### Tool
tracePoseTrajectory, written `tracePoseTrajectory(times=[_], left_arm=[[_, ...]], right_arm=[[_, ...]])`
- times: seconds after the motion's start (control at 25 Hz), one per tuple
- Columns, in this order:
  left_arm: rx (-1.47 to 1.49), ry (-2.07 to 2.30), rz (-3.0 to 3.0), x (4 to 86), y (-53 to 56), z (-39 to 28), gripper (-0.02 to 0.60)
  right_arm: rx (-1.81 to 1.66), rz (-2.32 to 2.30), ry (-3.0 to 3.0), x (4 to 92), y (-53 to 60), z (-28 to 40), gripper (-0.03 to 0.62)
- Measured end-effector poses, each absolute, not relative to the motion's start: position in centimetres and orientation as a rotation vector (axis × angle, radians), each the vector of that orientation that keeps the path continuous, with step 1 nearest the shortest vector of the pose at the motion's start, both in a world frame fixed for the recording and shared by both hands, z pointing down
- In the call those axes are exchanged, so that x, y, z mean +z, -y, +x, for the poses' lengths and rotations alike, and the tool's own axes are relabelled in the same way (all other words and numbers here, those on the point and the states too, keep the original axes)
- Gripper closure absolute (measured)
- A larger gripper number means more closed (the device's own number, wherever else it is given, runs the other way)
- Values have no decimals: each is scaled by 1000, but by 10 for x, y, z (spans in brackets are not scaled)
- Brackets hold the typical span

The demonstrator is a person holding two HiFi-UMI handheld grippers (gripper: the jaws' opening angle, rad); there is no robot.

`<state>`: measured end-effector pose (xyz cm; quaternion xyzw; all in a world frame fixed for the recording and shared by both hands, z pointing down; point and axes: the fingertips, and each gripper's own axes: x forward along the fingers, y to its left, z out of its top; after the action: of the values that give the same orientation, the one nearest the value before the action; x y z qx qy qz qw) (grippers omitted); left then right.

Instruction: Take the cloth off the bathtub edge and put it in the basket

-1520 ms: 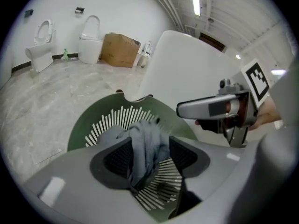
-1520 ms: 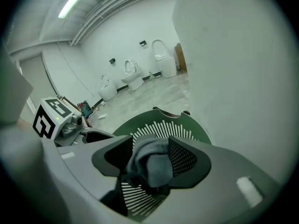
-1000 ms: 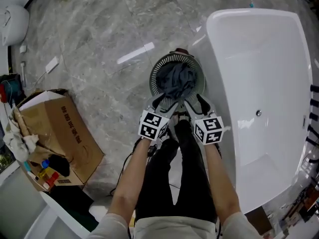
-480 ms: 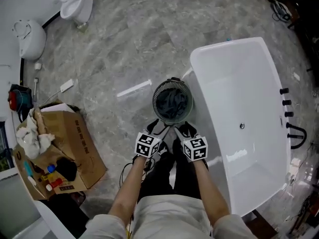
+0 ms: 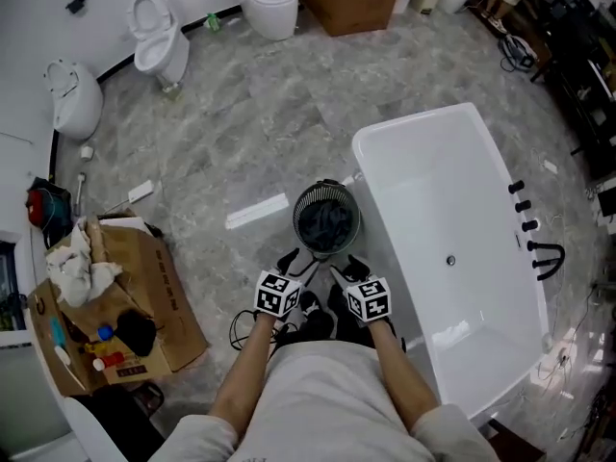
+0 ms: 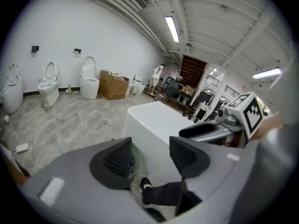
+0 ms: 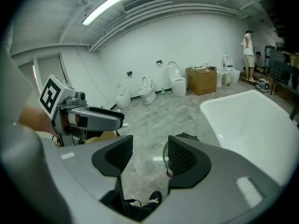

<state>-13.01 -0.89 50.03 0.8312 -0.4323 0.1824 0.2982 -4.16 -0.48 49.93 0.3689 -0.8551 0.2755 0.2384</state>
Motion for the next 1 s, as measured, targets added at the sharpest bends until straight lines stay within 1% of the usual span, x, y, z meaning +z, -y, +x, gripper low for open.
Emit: tracePoseTrajectory(times=[0.2,0.32,0.56,1.0], left_arm=[[403,1191,2145,478,-7,-146,304],[337,1176,2138,468,-14,-134,304],[460,1124,2242,465,-19,-113,304],[497,1100,2253,475,-18,-108,304]], right_arm=[[782,1052,2353,480,-9,-40,382],[793,1042,2364,475,-21,-44,382],[811,1079,2364,479,-23,-46,382],[800,1126,2350,483,-25,-29,382]])
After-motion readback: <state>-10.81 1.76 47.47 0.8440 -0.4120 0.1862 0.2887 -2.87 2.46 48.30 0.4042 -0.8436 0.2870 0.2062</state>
